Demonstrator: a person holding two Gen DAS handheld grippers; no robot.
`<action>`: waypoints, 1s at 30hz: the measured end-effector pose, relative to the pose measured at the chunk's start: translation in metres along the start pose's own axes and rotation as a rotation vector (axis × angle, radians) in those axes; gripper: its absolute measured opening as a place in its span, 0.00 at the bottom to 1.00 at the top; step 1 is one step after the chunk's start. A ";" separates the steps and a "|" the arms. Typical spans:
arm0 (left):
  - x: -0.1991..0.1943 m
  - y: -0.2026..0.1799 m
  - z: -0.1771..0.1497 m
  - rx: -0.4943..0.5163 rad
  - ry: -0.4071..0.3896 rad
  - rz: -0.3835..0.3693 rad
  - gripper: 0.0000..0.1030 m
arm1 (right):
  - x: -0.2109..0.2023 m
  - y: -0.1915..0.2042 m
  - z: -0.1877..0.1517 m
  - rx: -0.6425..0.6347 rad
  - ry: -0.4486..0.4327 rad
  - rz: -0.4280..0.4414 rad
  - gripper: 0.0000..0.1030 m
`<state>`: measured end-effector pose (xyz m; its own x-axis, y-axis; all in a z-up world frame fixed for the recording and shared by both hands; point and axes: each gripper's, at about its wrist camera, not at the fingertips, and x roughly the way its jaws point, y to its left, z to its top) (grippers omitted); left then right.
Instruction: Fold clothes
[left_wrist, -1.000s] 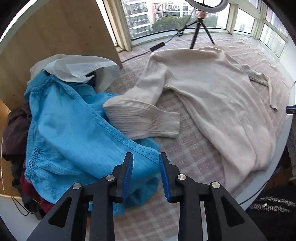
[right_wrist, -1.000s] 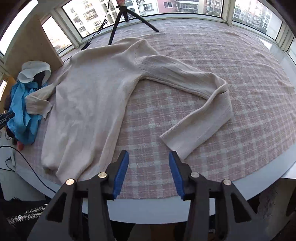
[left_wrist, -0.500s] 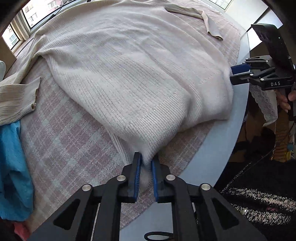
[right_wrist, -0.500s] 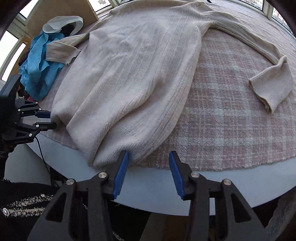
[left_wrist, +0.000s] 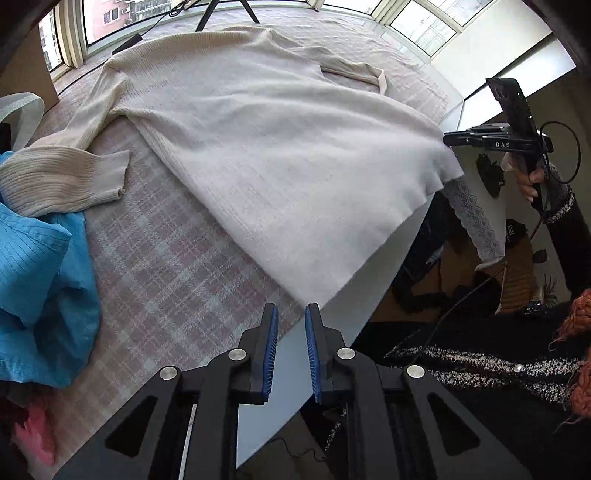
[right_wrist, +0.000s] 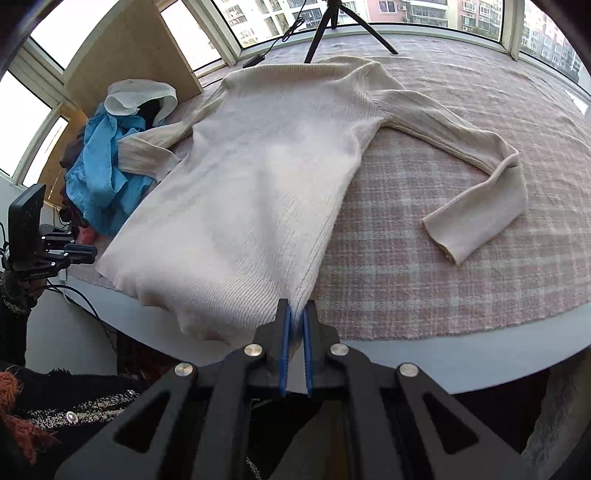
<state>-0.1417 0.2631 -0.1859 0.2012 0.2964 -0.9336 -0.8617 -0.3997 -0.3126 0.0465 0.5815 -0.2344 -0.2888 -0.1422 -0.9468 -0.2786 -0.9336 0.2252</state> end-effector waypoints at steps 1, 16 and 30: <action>0.007 0.004 -0.002 -0.009 0.021 0.007 0.17 | 0.006 -0.011 -0.005 0.017 0.052 -0.040 0.10; 0.039 0.111 0.151 -0.255 -0.153 0.136 0.18 | 0.031 -0.073 0.084 0.214 -0.067 0.031 0.27; 0.053 0.166 0.178 -0.288 -0.082 0.217 0.19 | 0.128 -0.114 0.233 0.318 -0.051 0.125 0.32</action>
<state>-0.3566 0.3667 -0.2563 -0.0197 0.2419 -0.9701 -0.7118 -0.6848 -0.1563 -0.1724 0.7465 -0.3277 -0.3817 -0.2246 -0.8966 -0.5074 -0.7598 0.4064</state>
